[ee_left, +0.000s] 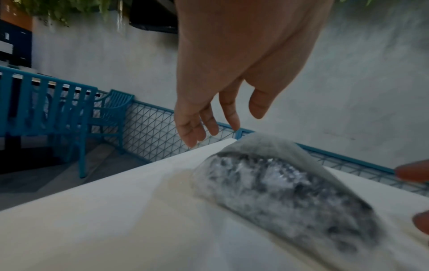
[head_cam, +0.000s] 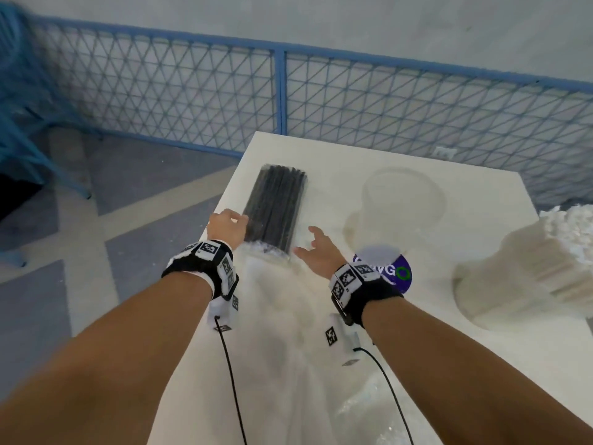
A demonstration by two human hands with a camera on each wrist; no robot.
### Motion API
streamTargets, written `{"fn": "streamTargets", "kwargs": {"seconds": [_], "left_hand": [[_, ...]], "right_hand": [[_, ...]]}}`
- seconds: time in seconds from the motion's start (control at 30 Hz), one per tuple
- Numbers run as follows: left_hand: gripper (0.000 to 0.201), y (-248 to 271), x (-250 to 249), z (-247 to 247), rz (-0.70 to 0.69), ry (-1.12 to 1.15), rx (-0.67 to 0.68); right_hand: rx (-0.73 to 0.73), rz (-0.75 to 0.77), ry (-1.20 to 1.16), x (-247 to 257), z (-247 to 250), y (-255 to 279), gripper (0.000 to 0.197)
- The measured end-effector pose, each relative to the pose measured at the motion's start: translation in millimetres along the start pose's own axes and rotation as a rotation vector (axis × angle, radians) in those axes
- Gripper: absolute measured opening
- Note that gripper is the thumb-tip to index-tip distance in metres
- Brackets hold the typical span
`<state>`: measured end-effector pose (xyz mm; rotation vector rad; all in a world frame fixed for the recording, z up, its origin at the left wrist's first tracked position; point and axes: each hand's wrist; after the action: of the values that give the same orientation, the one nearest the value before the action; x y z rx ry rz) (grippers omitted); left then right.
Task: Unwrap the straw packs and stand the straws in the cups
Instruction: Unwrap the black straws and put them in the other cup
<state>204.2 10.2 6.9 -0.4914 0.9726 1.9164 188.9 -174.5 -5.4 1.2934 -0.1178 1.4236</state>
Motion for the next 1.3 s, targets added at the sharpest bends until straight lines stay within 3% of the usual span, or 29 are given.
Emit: {"fn": "streamTargets", "kwargs": {"seconds": [0.13, 0.3, 0.37, 0.4, 0.47, 0.53, 0.57, 0.63, 0.67, 0.73, 0.83, 0.9, 0.97, 1.07, 1.17, 1.23, 1.3], "left_hand": [[0.067, -9.1, 9.2, -2.9, 0.1, 0.121, 0.181], [0.108, -13.0, 21.1, -6.4, 0.182, 0.133, 0.366], [0.119, -16.4, 28.6, -7.5, 0.206, 0.202, 0.469], [0.112, -15.3, 30.0, -7.5, 0.211, 0.248, 0.536], [0.075, 4.7, 22.6, -2.1, 0.205, 0.341, 0.653], [0.043, 19.3, 21.0, -0.9, 0.209, 0.387, 0.716], [0.036, 24.8, 20.8, -0.7, 0.211, 0.411, 0.727], [0.045, 38.0, 19.0, -0.9, 0.204, 0.421, 0.708], [0.06, 42.7, 17.3, -0.8, 0.194, 0.4, 0.661], [0.093, 55.5, 12.1, -1.6, 0.13, 0.281, 0.458], [0.111, 81.0, -5.6, 2.9, -0.235, -0.126, 0.103], [0.117, 96.7, -23.3, 2.6, -0.47, -0.563, 0.064], [0.108, 113.0, -39.5, -6.4, -0.58, -0.884, 0.191], [0.071, 136.3, -53.4, -32.1, -0.684, -0.845, 0.366], [0.049, 153.9, -56.4, -58.5, -0.771, -0.795, 0.302], [0.05, 160.1, -53.6, -75.1, -0.809, -0.858, 0.251], [0.052, 165.2, -48.9, -90.0, -0.835, -0.897, 0.182]], "right_hand": [[0.047, -0.034, -0.161, 12.6, -19.4, -20.3, 0.076], [-0.105, -0.07, -0.335, 14.6, -25.9, -24.5, 0.073], [-0.084, -0.073, -0.443, 14.3, -20.4, -18.8, 0.074], [-0.035, -0.085, -0.51, 13.4, -16.6, -15.0, 0.079], [0.066, -0.086, -0.601, 11.6, -8.4, -6.9, 0.082], [0.138, -0.054, -0.599, 8.7, -0.1, 4.9, 0.076], [0.154, -0.033, -0.561, 8.1, 3.6, 11.5, 0.073], [0.122, 0.034, -0.423, 8.6, 8.1, 29.7, 0.066], [0.076, 0.08, -0.315, 10.0, 9.8, 37.2, 0.061], [-0.043, 0.203, -0.035, 11.1, 13.4, 57.0, 0.06], [-0.181, 0.292, 0.377, 9.9, 23.4, 89.3, 0.066], [-0.19, 0.308, 0.599, 7.3, 30.9, 109.2, 0.068], [-0.196, 0.36, 0.727, 1.4, 35.8, 123.5, 0.064], [-0.219, 0.438, 0.737, -11.3, 41.9, 140.4, 0.059], [-0.162, 0.444, 0.617, -31.3, 52.3, 156.5, 0.06], [-0.097, 0.439, 0.451, -43.1, 61.0, 169.1, 0.057], [-0.132, 0.391, 0.234, -50.3, 69.5, 180.9, 0.05]]}}
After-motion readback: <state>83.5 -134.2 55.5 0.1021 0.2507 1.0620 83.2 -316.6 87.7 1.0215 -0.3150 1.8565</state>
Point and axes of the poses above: each hand's wrist, its own y-axis away from the middle knuckle, its own z-axis out of the back of the hand, x = y × z, and after that the axes turned 13 degrees about x, right-handed
